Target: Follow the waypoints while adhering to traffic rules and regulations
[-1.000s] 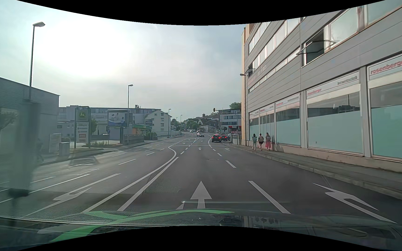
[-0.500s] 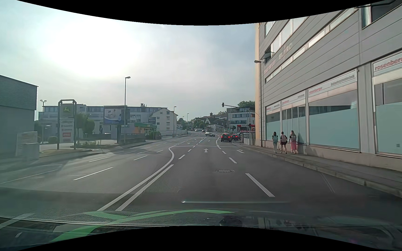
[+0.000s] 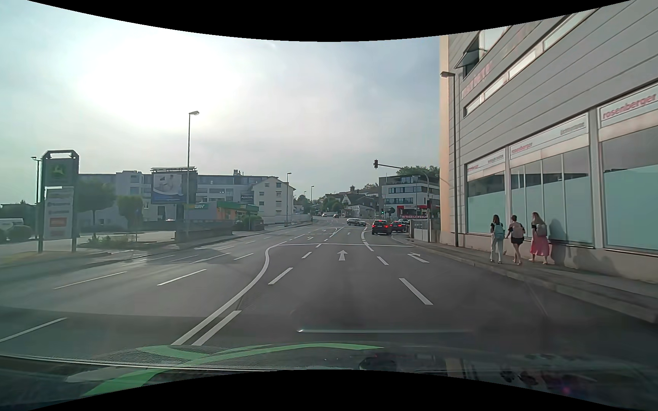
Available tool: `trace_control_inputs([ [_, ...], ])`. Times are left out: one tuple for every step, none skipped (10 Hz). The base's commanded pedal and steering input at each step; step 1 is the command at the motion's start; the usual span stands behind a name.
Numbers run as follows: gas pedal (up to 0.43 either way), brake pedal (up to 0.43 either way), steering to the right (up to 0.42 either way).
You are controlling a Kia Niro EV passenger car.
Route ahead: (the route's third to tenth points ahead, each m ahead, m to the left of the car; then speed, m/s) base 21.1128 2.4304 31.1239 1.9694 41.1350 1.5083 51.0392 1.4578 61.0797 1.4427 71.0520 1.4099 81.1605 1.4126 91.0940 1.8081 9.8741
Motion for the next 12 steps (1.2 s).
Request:
trace_control_inputs([
  [0.13,0.0,-0.012],
  [0.13,0.0,-0.011],
  [0.13,0.0,-0.01],
  [0.13,0.0,-0.01],
  [0.13,0.0,-0.009],
  [0.13,0.0,-0.009],
  [0.118,0.0,-0.007],
  [0.118,0.0,-0.005],
  [0.118,0.0,-0.005],
  [0.118,0.0,-0.004],
  [0.118,0.0,-0.004],
  [0.118,0.0,-0.003],
])
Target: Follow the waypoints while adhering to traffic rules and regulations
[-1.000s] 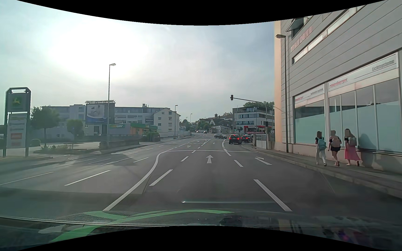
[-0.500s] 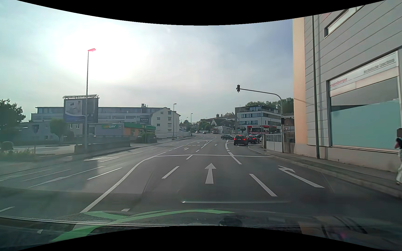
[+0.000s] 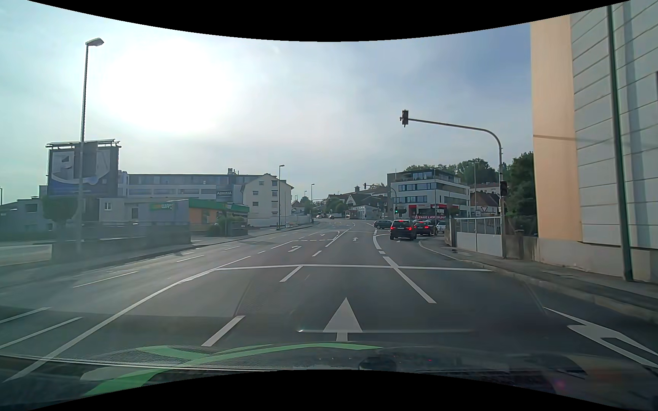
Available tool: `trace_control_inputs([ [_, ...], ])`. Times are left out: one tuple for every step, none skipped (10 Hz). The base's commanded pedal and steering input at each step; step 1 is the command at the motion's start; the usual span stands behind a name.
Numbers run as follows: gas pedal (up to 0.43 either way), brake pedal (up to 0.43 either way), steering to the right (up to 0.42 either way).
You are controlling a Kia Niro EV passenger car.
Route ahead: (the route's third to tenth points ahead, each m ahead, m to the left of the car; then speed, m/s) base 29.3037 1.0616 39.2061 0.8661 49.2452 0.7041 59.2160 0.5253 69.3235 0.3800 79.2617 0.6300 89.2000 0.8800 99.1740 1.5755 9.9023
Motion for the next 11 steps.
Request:
trace_control_inputs([
  [0.118,0.0,-0.002],
  [0.118,0.0,-0.002],
  [0.118,0.0,0.0],
  [0.118,0.0,0.001],
  [0.118,0.0,0.001],
  [0.13,0.0,0.001],
  [0.13,0.0,0.002],
  [0.138,0.0,0.003],
  [0.138,0.0,0.004],
  [0.157,0.0,0.005],
  [0.157,0.0,0.006],
])
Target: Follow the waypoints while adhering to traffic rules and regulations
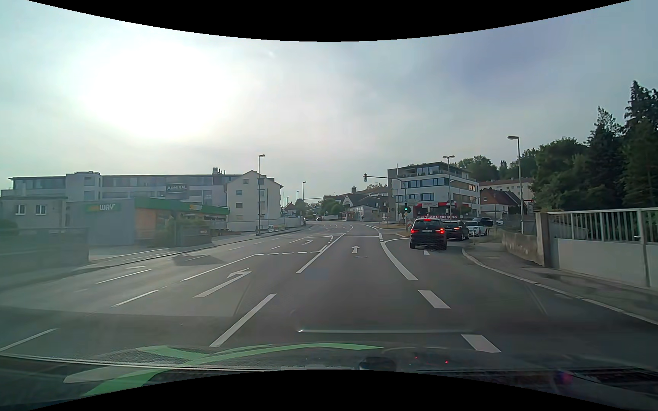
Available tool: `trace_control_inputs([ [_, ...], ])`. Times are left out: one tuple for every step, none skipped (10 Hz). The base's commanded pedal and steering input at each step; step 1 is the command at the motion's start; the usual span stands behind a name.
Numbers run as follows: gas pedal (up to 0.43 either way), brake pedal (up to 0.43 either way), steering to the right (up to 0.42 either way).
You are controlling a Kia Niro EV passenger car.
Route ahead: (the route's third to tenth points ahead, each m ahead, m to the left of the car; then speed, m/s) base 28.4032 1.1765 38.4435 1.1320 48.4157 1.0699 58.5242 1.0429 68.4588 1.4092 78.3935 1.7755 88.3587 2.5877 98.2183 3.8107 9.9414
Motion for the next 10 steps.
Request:
trace_control_inputs([
  [0.157,0.0,0.007],
  [0.157,0.0,0.008],
  [0.157,0.0,0.009],
  [0.169,0.0,0.01],
  [0.169,0.0,0.01],
  [0.169,0.0,0.01],
  [0.169,0.0,0.008],
  [0.169,0.0,0.006],
  [0.169,0.0,0.005],
  [0.177,0.0,0.005],
])
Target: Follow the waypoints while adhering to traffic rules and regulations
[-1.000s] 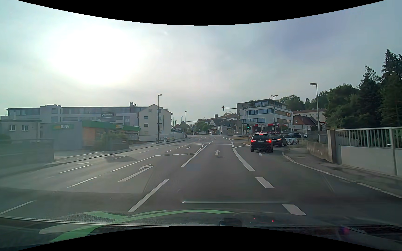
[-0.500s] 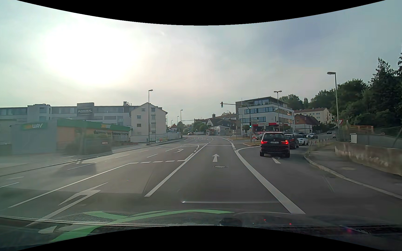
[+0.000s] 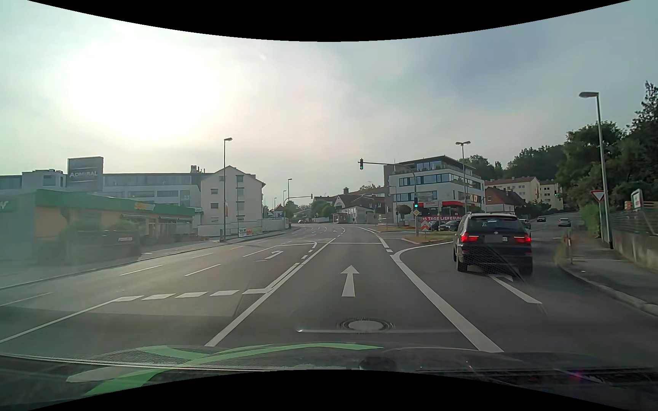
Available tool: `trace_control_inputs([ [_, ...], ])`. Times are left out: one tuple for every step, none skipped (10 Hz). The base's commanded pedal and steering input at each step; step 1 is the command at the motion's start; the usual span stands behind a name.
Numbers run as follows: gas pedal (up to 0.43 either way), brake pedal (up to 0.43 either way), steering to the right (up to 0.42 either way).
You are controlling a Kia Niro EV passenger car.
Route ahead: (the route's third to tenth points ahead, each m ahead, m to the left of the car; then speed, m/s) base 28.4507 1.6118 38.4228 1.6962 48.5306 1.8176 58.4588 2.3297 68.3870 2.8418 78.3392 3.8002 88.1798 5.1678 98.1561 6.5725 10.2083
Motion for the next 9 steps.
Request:
trace_control_inputs([
  [0.197,0.0,0.005],
  [0.197,0.0,0.005],
  [0.197,0.0,0.005],
  [0.197,0.0,0.005],
  [0.197,0.0,0.005],
  [0.197,0.0,0.005],
  [0.197,0.0,0.005],
  [0.197,0.0,0.005],
  [0.197,0.0,0.005],
])
